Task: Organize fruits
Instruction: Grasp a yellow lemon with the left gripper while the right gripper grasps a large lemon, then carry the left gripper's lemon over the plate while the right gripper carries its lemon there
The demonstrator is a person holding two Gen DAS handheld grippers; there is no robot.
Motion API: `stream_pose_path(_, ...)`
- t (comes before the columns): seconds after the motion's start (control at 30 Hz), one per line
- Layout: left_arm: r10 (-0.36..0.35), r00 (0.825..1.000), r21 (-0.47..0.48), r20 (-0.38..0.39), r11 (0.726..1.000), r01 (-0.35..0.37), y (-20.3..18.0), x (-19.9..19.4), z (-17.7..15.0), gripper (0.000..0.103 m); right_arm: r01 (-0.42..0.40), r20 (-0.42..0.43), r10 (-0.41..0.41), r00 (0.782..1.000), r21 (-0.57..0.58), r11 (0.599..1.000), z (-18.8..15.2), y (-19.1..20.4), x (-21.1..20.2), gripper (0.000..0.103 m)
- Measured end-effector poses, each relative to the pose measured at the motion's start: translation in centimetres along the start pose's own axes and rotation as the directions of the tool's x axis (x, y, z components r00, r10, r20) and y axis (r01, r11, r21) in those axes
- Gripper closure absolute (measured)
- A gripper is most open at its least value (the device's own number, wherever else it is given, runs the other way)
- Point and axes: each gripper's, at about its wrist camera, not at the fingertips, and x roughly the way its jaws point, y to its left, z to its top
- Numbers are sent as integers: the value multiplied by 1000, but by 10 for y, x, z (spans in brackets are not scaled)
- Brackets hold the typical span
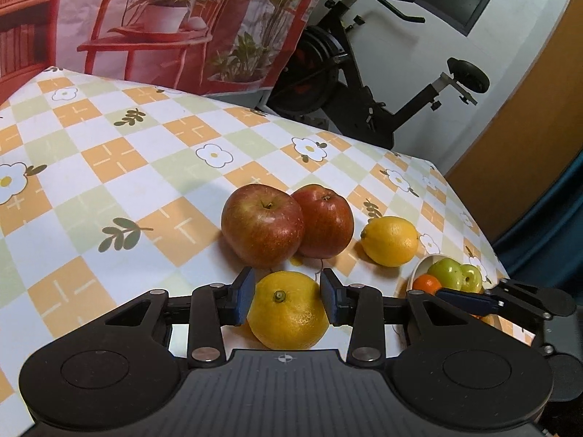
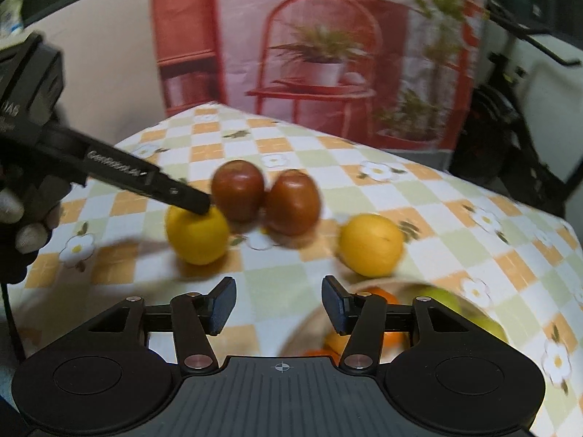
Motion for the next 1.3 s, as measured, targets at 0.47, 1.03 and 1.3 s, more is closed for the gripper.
stream_pose_path(0.47, -28, 1000, -49, -11, 998, 28, 10, 0, 2, 63, -103, -53, 94, 994, -193, 976, 30, 54, 65, 50)
stream_pose_path(1.03, -83, 996, -129, 15, 988, 84, 28, -5, 4, 62, -152, -23, 152, 988, -6, 988, 21, 35, 71, 53)
stream_pose_path(1.3, -121, 993, -98, -10, 988, 119, 19, 1, 0, 62, -160, -18, 161, 987, 49, 986, 15, 27, 67, 53)
